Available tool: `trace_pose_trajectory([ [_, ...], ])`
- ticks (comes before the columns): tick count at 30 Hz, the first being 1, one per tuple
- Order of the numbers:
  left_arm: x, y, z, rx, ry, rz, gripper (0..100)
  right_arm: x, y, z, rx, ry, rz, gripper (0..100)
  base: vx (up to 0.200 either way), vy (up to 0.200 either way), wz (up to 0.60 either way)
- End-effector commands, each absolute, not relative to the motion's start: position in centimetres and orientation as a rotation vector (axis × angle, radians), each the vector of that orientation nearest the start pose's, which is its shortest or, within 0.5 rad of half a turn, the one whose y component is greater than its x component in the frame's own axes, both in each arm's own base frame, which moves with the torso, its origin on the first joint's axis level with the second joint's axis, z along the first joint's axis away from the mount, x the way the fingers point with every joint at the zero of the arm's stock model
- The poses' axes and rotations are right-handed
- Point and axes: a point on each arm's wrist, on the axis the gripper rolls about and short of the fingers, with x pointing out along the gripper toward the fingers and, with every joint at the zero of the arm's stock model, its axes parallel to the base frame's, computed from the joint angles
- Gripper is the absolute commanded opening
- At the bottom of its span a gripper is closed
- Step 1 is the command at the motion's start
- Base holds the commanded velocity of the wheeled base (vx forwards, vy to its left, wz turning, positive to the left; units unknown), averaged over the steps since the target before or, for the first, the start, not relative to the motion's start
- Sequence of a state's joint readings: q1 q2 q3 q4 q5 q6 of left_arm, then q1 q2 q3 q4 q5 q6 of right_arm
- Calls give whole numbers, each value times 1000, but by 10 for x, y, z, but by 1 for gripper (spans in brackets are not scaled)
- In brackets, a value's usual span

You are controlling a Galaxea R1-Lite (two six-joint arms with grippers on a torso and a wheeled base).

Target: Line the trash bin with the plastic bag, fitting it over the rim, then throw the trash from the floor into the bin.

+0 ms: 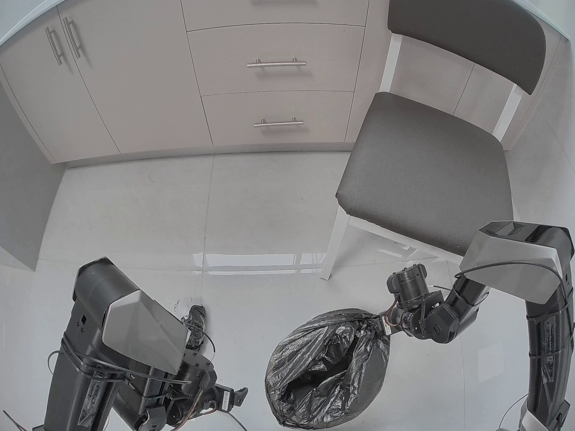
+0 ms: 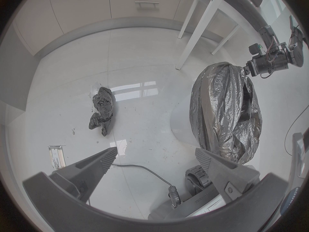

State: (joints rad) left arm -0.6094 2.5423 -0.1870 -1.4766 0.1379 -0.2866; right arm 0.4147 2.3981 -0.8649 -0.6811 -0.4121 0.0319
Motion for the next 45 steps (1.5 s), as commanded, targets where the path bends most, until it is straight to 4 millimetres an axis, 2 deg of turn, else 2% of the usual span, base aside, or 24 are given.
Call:
trace_pose_trajectory([
  [1, 201, -137, -86, 57, 875, -316, 100, 343, 141, -56, -316, 787, -10, 100, 0, 0, 0],
  [6, 201, -137, -86, 57, 875, -316, 100, 343, 142, -51, -297, 745, -9, 100, 0, 0, 0],
  [9, 201, -137, -86, 57, 875, -316, 100, 341, 141, -32, -275, 705, -7, 100, 0, 0, 0],
  [10, 201, -137, -86, 57, 875, -316, 100, 341, 141, -32, -275, 705, -7, 100, 0, 0, 0],
  [11, 200, -136, -87, 61, 880, -316, 100, 335, 141, -19, -254, 686, 21, 100, 0, 0, 0],
  [13, 200, -136, -87, 62, 881, -315, 100, 334, 141, -16, -247, 680, 33, 100, 0, 0, 0],
  [14, 200, -136, -87, 63, 882, -317, 100, 324, 141, -1, -203, 646, 87, 100, 0, 0, 0],
  [16, 200, -135, -86, 61, 881, -318, 100, 313, 144, 2, -182, 634, 118, 100, 0, 0, 0],
  [20, 199, -134, -87, 46, 868, -329, 100, 289, 153, -12, -158, 634, 182, 100, 0, 0, 0],
  [21, 199, -134, -87, 46, 868, -329, 100, 289, 153, -12, -158, 634, 182, 100, 0, 0, 0],
  [22, 199, -133, -88, 47, 870, -329, 100, 283, 156, -22, -141, 622, 199, 100, 0, 0, 0],
  [25, 198, -133, -88, 46, 875, -334, 100, 276, 159, -37, -84, 580, 219, 100, 0, 0, 0],
  [30, 197, -132, -88, 56, 882, -341, 100, 264, 151, -68, -68, 579, 239, 100, 0, 0, 0],
  [35, 197, -130, -87, 52, 890, -354, 100, 257, 136, -70, -67, 585, 211, 100, 0, 0, 0],
  [45, 192, -124, -87, 84, 919, -388, 100, 242, 130, -70, -104, 633, 220, 100, 0, 0, 0],
])
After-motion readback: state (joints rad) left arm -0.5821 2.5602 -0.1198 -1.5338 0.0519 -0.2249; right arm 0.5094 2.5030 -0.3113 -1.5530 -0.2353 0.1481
